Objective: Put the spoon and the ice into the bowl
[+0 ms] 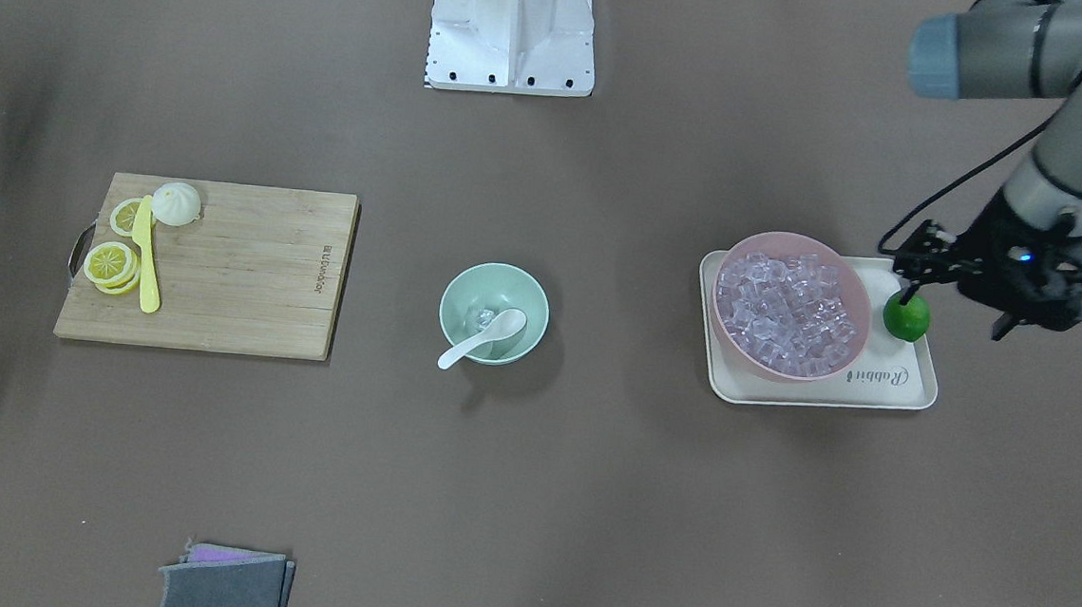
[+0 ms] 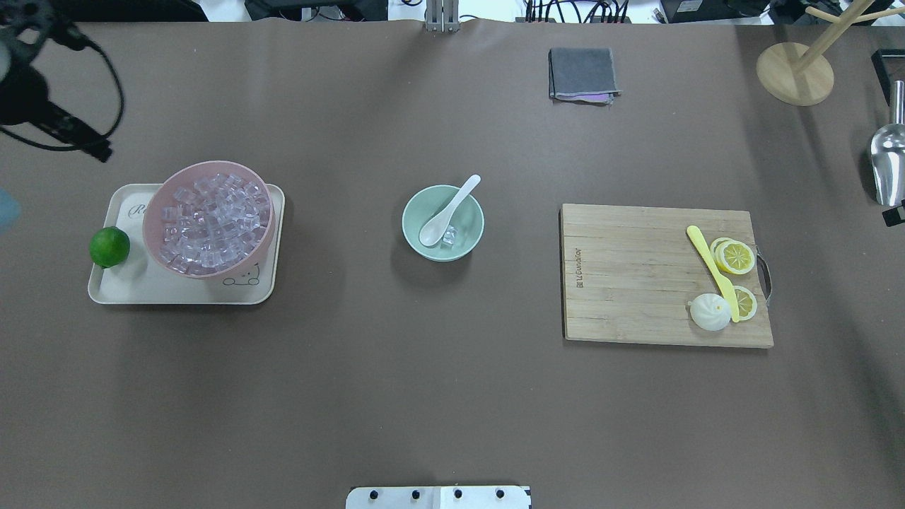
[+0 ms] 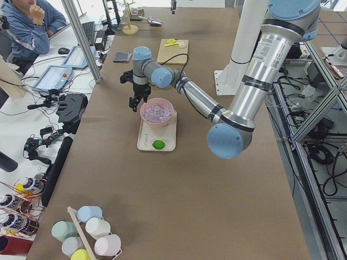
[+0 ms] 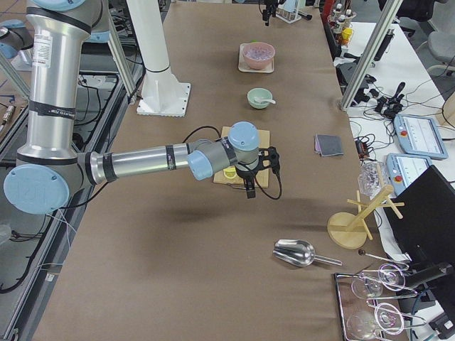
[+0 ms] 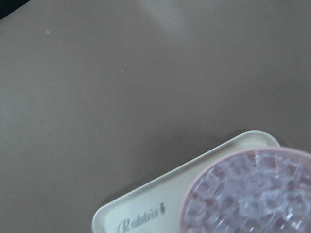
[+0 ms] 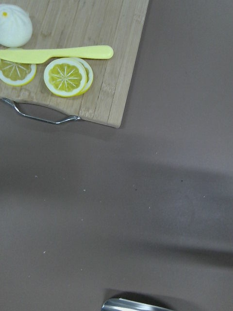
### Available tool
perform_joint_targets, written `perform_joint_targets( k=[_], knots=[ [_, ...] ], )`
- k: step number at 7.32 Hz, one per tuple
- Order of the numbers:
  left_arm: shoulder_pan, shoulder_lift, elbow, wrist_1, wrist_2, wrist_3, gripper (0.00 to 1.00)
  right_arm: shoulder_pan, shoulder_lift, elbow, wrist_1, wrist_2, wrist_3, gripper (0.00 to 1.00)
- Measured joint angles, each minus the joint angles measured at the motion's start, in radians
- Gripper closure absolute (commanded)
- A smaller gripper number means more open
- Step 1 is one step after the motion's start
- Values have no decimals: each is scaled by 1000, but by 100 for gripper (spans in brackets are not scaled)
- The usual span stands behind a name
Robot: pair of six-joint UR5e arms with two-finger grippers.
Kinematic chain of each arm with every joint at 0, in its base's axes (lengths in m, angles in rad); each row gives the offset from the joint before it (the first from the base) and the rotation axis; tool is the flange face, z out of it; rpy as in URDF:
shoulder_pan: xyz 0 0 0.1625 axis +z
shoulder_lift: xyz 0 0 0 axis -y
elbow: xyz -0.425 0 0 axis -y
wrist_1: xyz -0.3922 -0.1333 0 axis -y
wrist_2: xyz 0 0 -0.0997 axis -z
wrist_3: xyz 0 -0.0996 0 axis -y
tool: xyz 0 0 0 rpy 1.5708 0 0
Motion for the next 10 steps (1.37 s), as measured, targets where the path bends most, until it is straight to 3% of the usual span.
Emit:
perform_joint_targets(
  k=[2,4,7,10],
  knots=[
    [-131,174,-25,-7,-35,137,2,26,23,-57,-1,0,-59,0],
    [-226,260,11,-4,-43,177,2,61,56,-122,-1,-2,-99,0],
    [-315,313,80,-7,-144,176,2,111,75,-157,-5,-8,-166,0],
    [-335,318,93,-9,-171,175,2,148,79,-155,-29,-5,-186,0]
  ],
)
